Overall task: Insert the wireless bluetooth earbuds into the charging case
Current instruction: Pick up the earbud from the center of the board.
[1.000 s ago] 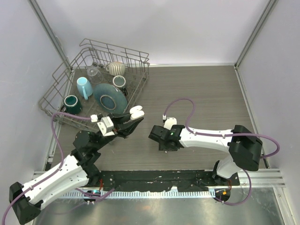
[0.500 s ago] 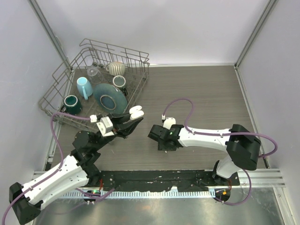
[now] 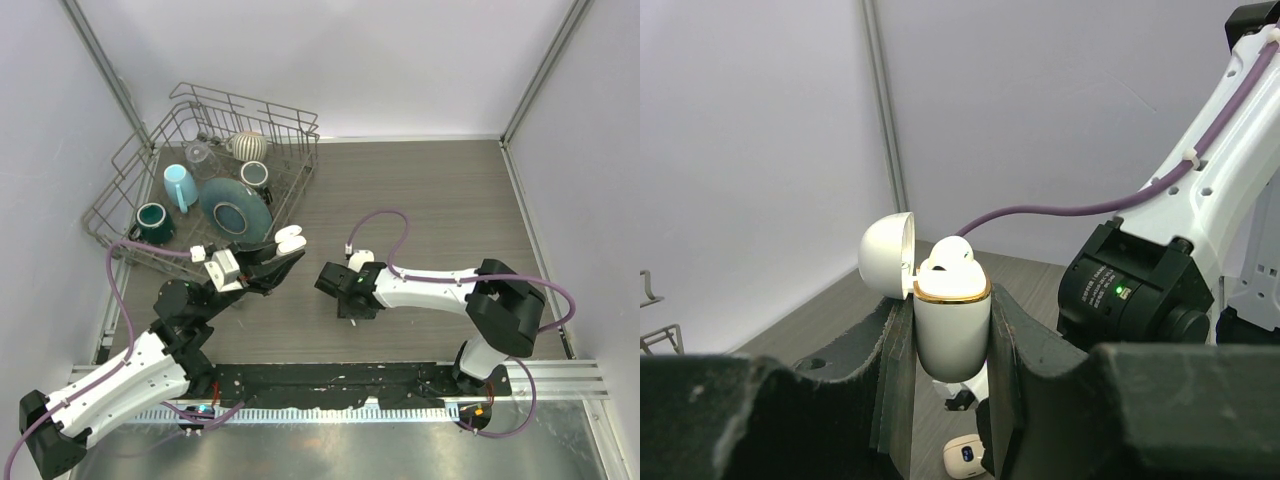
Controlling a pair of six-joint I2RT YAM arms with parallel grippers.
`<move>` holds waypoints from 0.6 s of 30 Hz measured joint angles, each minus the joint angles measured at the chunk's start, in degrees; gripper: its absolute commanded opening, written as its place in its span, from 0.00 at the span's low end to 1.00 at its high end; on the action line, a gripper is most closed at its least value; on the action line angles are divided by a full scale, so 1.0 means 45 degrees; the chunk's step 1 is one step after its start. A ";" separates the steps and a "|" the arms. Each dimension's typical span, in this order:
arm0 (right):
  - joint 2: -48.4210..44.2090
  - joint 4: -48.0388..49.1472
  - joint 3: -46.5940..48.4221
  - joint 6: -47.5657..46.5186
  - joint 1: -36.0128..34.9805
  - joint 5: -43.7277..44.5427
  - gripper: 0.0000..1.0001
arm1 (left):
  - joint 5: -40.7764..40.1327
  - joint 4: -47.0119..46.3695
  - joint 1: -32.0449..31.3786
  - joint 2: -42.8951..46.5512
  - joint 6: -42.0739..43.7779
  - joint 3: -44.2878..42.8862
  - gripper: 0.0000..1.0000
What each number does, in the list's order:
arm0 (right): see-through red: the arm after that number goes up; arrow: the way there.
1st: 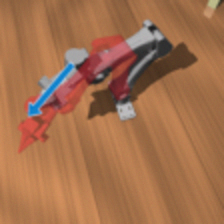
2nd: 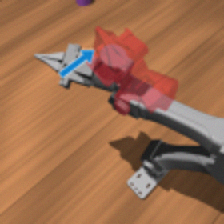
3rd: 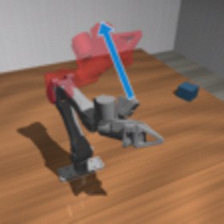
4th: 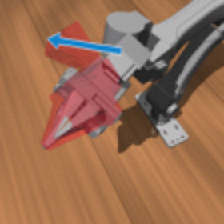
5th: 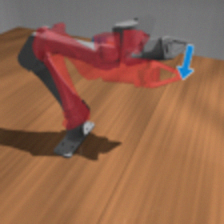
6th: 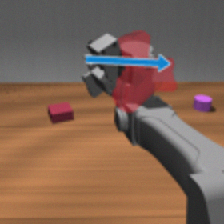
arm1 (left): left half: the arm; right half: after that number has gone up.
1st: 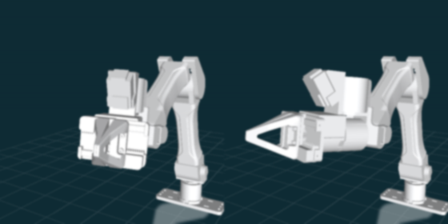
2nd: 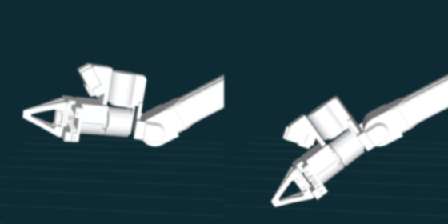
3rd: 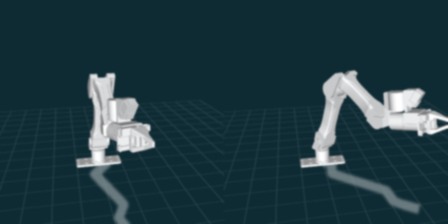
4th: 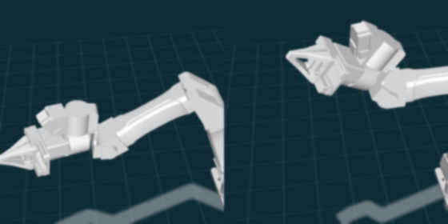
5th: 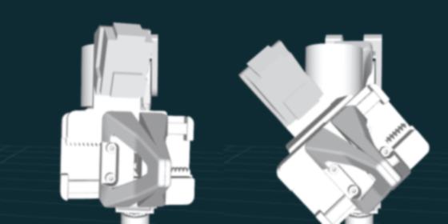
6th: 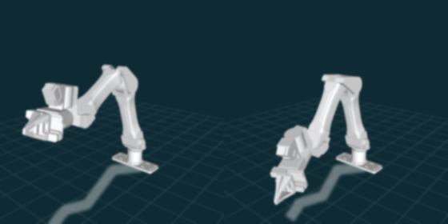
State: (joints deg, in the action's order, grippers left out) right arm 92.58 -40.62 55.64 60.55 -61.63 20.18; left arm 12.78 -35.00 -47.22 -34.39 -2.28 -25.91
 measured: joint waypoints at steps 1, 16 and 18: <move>0.0049 0.0029 -0.0005 -0.0015 0.0010 -0.0010 0.44 | 0.0000 0.0000 0.0000 0.0000 0.0000 0.0000 0.00; 0.0253 0.0563 -0.0214 -0.0335 0.0165 -0.0277 0.40 | 0.0005 0.0000 0.0000 -0.0034 0.0000 0.0000 0.00; 0.0296 0.0631 -0.0282 -0.0340 0.0165 -0.0287 0.40 | 0.0005 0.0000 0.0000 -0.0034 -0.0005 0.0000 0.00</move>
State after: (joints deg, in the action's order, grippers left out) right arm 93.91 -37.78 54.37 59.02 -60.88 18.90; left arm 12.80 -35.00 -47.22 -34.54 -2.31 -25.91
